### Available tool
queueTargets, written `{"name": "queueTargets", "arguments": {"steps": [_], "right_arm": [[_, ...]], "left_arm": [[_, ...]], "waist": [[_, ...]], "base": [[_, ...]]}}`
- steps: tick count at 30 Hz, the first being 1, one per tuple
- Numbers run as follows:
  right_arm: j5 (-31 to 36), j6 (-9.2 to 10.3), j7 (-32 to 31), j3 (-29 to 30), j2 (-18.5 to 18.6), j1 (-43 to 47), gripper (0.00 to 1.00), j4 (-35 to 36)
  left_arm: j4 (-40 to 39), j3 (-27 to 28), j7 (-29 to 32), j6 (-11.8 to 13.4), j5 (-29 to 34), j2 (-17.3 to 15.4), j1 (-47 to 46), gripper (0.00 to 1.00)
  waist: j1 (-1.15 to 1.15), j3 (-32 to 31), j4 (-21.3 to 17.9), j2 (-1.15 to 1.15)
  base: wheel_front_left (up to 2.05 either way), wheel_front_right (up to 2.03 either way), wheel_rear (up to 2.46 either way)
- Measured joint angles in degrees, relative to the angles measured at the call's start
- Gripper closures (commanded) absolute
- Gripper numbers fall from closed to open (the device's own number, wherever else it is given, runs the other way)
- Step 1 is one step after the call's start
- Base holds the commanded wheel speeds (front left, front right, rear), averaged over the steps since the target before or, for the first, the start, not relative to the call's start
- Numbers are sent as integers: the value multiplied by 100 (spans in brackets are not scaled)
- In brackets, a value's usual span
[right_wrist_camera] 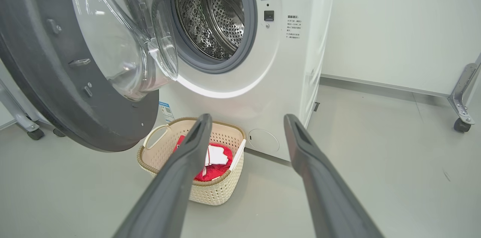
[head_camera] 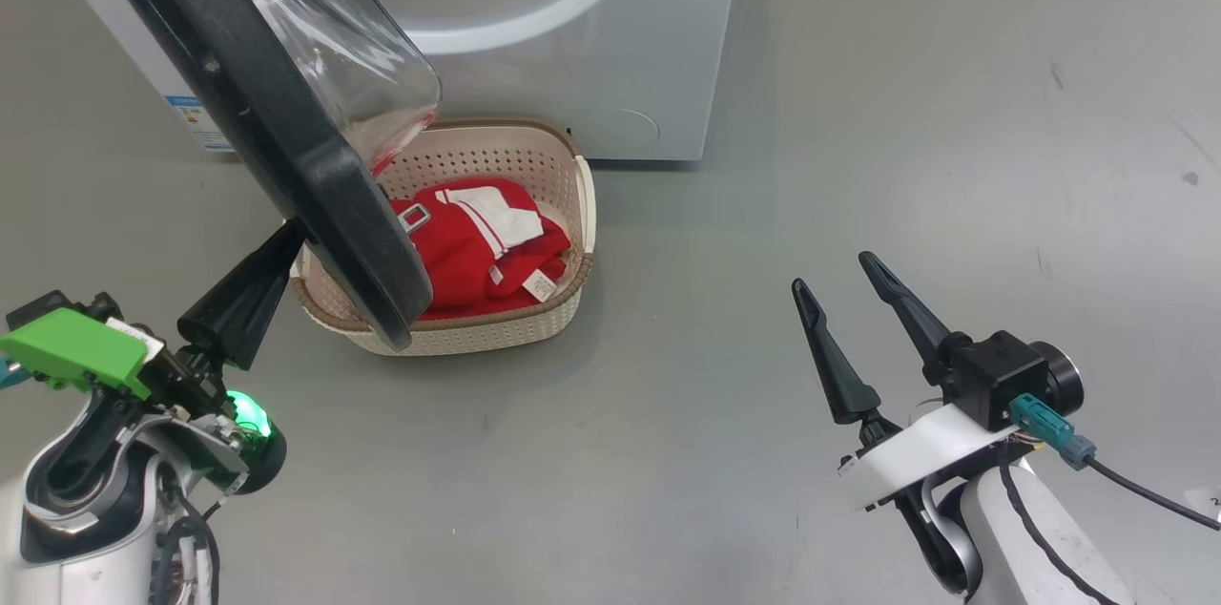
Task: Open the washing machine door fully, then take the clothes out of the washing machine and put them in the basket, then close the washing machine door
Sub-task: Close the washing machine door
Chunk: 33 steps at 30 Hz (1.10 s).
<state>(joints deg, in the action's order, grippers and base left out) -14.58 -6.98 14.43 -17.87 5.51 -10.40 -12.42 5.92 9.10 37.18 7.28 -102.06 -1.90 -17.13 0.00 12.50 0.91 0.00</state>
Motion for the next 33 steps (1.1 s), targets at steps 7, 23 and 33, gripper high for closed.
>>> {"name": "queueTargets", "arguments": {"steps": [7, 23, 33], "right_arm": [[-38, 0, 0, 23, -31, -94, 0, 42], [-87, 0, 0, 88, -111, -248, 0, 78], [-112, 0, 0, 126, -162, -294, 0, 73]], "left_arm": [[0, -200, -207, 0, -78, 0, -20, 100], [126, -220, -1214, 1, -746, 1, -656, 100], [356, -227, -1897, -99, -834, 3, -987, 100]], "waist": [[0, 167, -344, 0], [0, 604, -1160, 0], [0, 724, -1577, 0]], "base": [[0, 0, 0], [0, 0, 0], [0, 0, 0]]}}
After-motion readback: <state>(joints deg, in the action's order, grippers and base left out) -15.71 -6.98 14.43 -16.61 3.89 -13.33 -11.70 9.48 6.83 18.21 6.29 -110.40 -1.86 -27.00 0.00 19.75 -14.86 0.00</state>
